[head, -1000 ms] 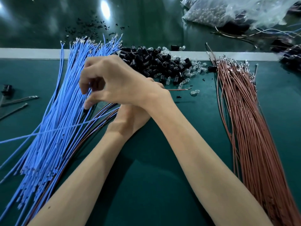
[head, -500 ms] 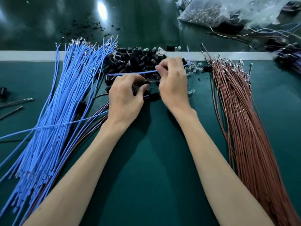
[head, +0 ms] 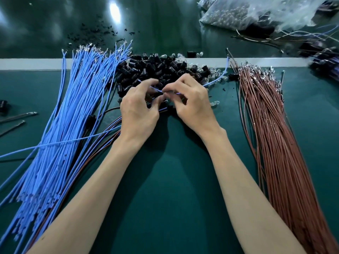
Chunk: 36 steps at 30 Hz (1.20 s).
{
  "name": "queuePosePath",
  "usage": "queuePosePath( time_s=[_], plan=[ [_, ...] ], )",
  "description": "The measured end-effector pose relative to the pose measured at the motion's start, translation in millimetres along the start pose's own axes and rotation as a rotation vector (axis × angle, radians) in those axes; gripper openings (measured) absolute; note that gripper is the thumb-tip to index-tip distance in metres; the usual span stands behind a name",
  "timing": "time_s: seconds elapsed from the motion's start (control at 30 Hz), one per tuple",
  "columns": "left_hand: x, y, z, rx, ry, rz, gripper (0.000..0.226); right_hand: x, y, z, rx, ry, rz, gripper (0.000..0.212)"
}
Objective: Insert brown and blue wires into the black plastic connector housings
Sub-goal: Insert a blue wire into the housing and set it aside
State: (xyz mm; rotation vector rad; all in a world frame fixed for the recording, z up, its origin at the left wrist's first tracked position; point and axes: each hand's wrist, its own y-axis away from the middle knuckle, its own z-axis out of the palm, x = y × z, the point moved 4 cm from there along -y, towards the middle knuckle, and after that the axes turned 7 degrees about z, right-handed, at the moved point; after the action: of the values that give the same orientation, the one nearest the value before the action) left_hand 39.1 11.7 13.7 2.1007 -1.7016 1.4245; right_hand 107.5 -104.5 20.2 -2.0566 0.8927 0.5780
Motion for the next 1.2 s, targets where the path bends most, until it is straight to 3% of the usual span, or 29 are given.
queuePosePath(
  time_s=[0.1, 0.2, 0.37, 0.9, 1.2],
  plan=[
    [0.0, 0.4, -1.8, 0.053, 0.036, -0.043, 0.047, 4.4, -2.6, -6.9, 0.117, -0.006, 0.074, 0.015],
    [-1.4, -0.5, -2.7, 0.077, 0.053, -0.064, 0.038, 13.4, -4.9, -16.9, 0.210, -0.078, 0.222, 0.019],
    [-0.3, -0.3, -1.9, 0.046, 0.038, 0.006, 0.018, 7.2, -3.7, -14.3, 0.159, -0.081, 0.187, 0.012],
    [-1.5, -0.7, -3.2, 0.073, 0.052, -0.019, 0.018, 16.3, -3.4, -14.8, 0.117, -0.106, 0.270, 0.007],
    [0.2, 0.2, -1.4, 0.006, 0.032, 0.024, 0.020, 16.3, -3.2, -9.3, 0.078, -0.023, 0.216, 0.009]
  ],
)
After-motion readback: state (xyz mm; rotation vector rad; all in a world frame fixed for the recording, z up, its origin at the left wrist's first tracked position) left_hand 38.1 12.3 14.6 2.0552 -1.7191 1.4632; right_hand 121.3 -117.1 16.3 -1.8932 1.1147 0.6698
